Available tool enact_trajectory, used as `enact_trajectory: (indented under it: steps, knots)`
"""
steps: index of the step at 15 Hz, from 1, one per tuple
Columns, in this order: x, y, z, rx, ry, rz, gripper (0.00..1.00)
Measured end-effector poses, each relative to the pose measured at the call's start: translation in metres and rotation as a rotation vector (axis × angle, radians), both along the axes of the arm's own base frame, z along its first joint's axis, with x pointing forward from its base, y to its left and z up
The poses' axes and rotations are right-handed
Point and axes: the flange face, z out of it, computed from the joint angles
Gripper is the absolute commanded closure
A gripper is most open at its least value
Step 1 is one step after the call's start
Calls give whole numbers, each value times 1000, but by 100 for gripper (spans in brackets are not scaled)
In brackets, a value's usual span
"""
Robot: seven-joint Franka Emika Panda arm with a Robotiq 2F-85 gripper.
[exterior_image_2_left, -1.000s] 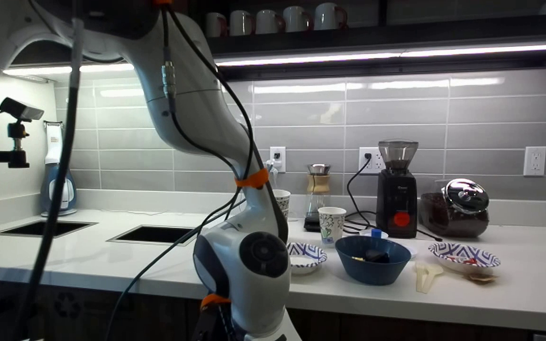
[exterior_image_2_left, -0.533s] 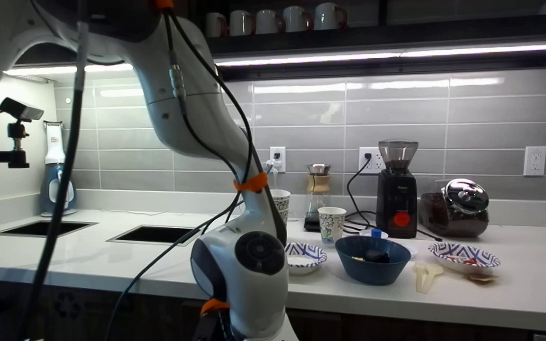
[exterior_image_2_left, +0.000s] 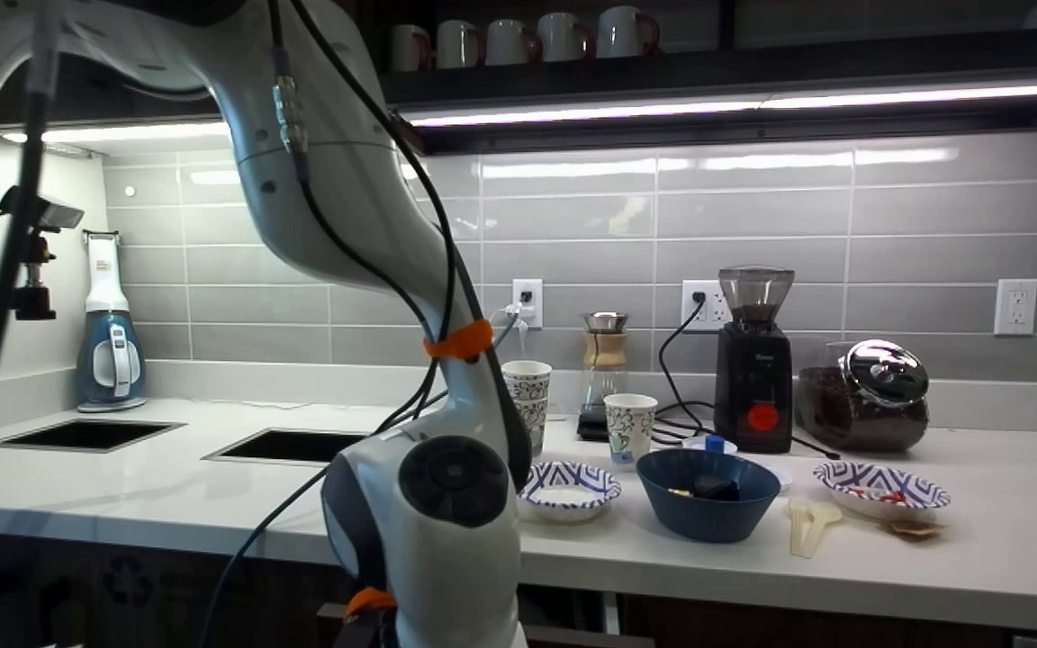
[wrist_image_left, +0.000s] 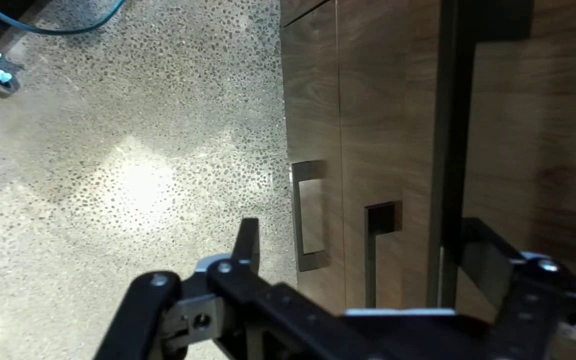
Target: Open the top drawer
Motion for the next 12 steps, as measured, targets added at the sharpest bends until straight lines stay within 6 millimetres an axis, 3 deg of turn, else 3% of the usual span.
enact_trajectory:
  steps: [8,12]
  knots:
    - [-62,-75,27,-47,36,-43,0]
    - [-64,-77,49,-22,15,33,0]
